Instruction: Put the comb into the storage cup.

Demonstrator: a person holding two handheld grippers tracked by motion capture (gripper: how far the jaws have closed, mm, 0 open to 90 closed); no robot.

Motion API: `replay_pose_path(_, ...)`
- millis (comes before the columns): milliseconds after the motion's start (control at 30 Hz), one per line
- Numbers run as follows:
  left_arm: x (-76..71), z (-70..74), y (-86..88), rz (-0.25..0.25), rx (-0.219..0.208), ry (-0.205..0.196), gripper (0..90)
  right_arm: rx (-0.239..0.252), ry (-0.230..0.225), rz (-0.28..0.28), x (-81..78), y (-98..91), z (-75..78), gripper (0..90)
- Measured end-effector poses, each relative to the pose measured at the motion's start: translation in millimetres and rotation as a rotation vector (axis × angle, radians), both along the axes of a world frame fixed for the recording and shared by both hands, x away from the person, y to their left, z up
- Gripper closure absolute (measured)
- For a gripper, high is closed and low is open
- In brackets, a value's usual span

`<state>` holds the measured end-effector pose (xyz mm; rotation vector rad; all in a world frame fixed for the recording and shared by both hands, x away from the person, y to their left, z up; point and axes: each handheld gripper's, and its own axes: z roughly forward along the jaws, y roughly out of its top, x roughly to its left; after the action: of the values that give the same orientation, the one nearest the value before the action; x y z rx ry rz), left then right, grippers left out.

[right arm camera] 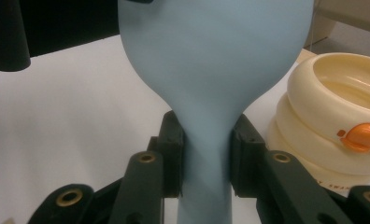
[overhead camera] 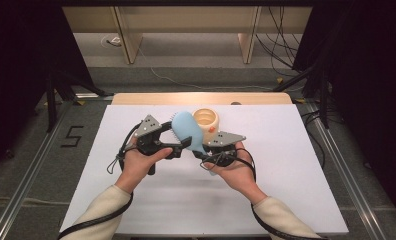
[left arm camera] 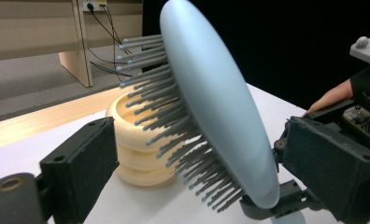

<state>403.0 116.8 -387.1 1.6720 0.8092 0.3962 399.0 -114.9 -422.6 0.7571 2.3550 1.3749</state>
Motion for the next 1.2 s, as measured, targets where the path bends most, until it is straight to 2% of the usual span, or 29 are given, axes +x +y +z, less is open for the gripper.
replay_pose_path(467,2.8,4.0,-3.7,0.012,-0.017,-0.007,10.7,0.029,-0.003,-0.009,1.1,4.0,0.3,70.5)
replay_pose_path(967,5.7,4.5,-4.3,0.029,-0.037,-0.006,15.6,0.040,0.002,-0.013,0.4,6.1,-1.9,70.5)
replay_pose_path(1200,6.8,4.8,-7.0,0.060,-0.043,-0.008,19.2,0.043,0.000,-0.015,-0.2,7.1,-2.7,70.5)
